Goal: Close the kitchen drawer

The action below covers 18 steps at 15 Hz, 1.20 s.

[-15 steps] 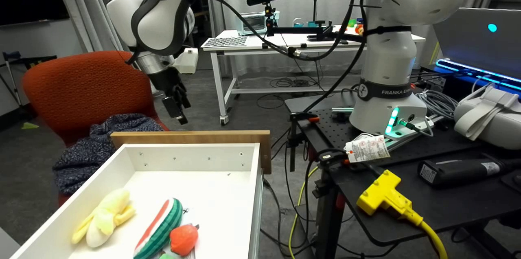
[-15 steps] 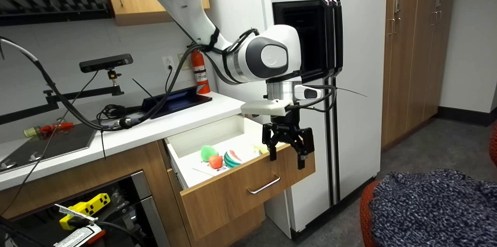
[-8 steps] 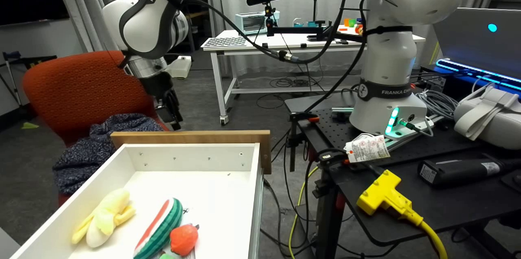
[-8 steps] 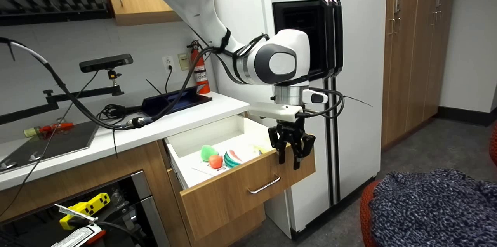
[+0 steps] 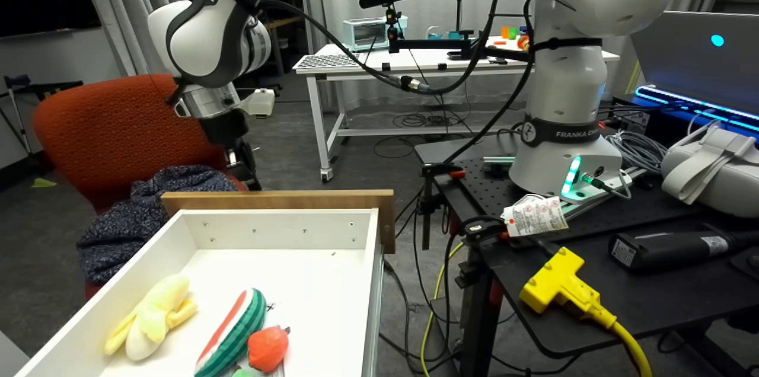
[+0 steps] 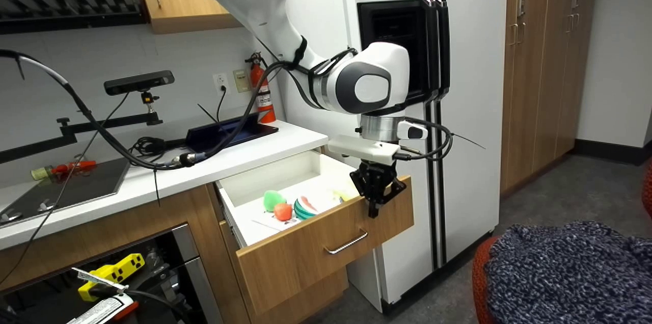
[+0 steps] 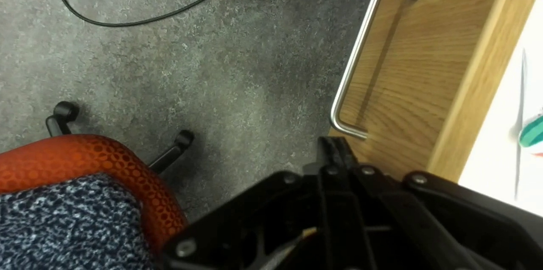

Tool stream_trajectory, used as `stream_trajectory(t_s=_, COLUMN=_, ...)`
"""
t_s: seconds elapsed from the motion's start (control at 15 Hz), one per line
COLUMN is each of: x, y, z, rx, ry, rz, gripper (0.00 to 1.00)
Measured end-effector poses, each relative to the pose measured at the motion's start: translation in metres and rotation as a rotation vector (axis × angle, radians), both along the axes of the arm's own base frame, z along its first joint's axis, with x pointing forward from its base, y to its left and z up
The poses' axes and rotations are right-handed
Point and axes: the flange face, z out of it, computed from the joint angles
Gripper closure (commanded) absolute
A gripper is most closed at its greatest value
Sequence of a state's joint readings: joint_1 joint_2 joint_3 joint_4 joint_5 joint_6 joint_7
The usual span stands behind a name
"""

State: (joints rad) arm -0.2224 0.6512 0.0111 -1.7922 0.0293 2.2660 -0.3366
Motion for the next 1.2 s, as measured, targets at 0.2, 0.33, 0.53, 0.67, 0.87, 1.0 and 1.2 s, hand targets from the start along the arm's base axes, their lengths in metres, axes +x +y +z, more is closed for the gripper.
stream_trajectory(t_s=0.2, x=0.001, y=0.013, z=-0.003, rx=0.025, ry=0.014, rz=0.054, gripper=1.00)
stream_trajectory(t_s=0.33, x=0.002, y=0.021, z=-0.002, rx=0.041, ry=0.017, rz=0.091, gripper=1.00)
stream_trajectory(t_s=0.53, x=0.005, y=0.034, z=0.000, rx=0.072, ry=0.015, rz=0.150, gripper=1.00)
stream_trajectory(t_s=0.67, x=0.006, y=0.045, z=0.003, rx=0.105, ry=0.014, rz=0.209, gripper=1.00)
stream_trajectory(t_s=0.87, x=0.004, y=0.067, z=0.012, rx=0.165, ry=0.050, rz=0.340, gripper=1.00)
stream_trajectory(t_s=1.0, x=0.001, y=0.083, z=0.019, rx=0.207, ry=0.088, rz=0.424, gripper=1.00)
stream_trajectory(t_s=1.2, x=-0.003, y=0.105, z=0.032, rx=0.255, ry=0.131, rz=0.535, gripper=1.00)
